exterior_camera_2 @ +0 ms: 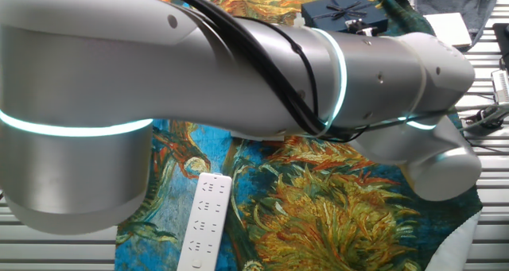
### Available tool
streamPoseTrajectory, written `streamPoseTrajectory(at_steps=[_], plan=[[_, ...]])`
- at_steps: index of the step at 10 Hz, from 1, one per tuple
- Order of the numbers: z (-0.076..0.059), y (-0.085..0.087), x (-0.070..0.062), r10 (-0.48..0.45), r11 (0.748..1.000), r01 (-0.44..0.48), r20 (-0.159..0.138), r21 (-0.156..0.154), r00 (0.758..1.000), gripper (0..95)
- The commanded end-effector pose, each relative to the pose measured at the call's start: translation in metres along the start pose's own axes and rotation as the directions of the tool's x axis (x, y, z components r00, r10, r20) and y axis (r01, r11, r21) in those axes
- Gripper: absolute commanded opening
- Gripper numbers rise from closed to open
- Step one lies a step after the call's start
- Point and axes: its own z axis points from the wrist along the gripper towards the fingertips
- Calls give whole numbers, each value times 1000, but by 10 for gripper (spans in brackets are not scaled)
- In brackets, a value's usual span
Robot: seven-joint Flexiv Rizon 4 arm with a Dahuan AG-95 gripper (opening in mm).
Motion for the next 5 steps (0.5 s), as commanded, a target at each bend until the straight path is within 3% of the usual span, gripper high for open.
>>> streamPoseTrajectory(at_steps=[1, 5], plan=[[0, -1, -1, -3, 1000, 3, 0, 2, 1000, 0], [0, -2, -1, -17, 1000, 17, -2, 12, 1000, 0]])
